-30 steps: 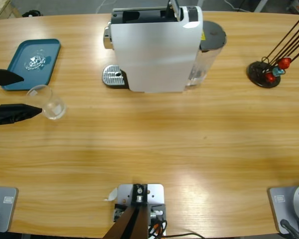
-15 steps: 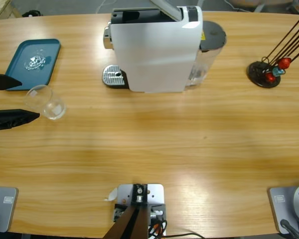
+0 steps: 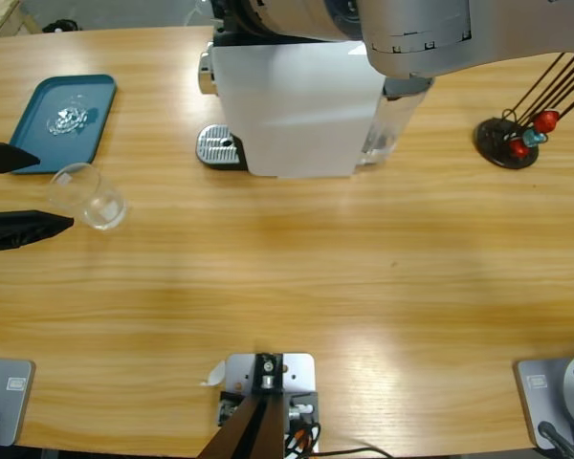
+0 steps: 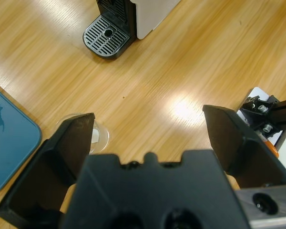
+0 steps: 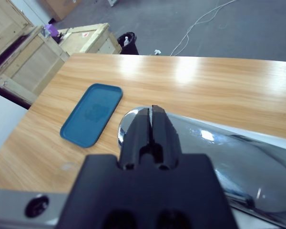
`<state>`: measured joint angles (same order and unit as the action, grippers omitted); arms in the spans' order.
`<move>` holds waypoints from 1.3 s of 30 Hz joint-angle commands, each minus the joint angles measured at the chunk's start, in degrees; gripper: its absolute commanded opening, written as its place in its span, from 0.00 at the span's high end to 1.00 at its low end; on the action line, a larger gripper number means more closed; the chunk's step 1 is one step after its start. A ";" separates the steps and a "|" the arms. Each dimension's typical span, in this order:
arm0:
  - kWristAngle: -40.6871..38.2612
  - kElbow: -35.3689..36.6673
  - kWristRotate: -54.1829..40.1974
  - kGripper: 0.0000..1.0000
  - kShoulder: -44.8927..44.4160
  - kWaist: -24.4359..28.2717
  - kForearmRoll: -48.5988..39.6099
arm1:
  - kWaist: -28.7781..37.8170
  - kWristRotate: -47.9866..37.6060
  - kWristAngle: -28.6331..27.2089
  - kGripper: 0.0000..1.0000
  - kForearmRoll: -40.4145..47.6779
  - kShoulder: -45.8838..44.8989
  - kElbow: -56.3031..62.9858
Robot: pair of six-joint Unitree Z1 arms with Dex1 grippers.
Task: Pour coffee
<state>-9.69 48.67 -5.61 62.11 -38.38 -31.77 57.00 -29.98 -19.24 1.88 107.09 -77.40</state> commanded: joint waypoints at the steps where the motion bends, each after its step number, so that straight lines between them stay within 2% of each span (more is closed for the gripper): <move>1: 0.57 -2.88 0.42 0.00 -0.15 0.59 -0.83 | -0.11 0.31 2.28 1.00 -7.33 13.43 4.57; 5: 0.64 -2.88 0.42 0.00 0.70 0.59 -0.75 | -0.80 0.36 2.80 1.00 -12.05 15.36 2.65; 10: 0.73 -2.88 0.42 0.00 1.21 0.78 -0.68 | -0.92 0.75 3.28 1.00 -13.48 16.62 1.67; 13: 1.01 -2.88 0.42 0.00 1.22 0.96 -0.66 | -0.92 6.55 2.12 1.00 -13.50 13.53 0.95; 14: 1.53 -2.88 0.42 0.00 1.15 0.99 -0.66 | -0.92 7.54 0.46 0.66 -13.55 11.56 0.72; 15: 2.04 -2.88 0.42 0.00 1.01 1.01 -0.66 | -0.87 9.13 -2.65 0.22 -13.53 9.15 0.54; 16: 2.50 -2.90 0.42 0.00 0.80 1.03 -0.66 | -0.45 11.33 -5.90 0.01 -13.48 5.95 0.05; 19: 5.72 -3.76 0.51 0.00 0.38 1.38 -0.66 | -0.31 15.62 -7.36 0.00 -14.08 -2.31 -2.02; 22: 10.02 -5.03 0.69 0.00 -0.41 3.63 -0.68 | -0.36 21.74 -3.49 0.00 -19.23 -9.94 -3.45; 24: 13.03 -6.70 0.69 0.00 -0.75 5.63 -0.66 | -0.11 23.00 -0.82 0.00 -20.33 -13.98 -0.86; 27: 14.91 -10.49 0.65 0.00 -0.38 7.15 0.94 | 1.54 23.00 -0.54 0.00 -20.28 -18.55 5.38; 33: 14.05 -21.46 0.42 0.00 -5.28 9.29 16.50 | 1.80 22.86 -0.82 0.00 -20.14 -22.79 10.58; 39: 10.66 -24.06 0.42 0.00 -1.06 9.68 23.12 | 1.80 22.78 -0.66 0.00 -19.10 -22.64 12.08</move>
<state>3.32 28.69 -5.44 58.81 -29.51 -14.86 58.14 -7.90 -20.45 -17.57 85.49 -68.52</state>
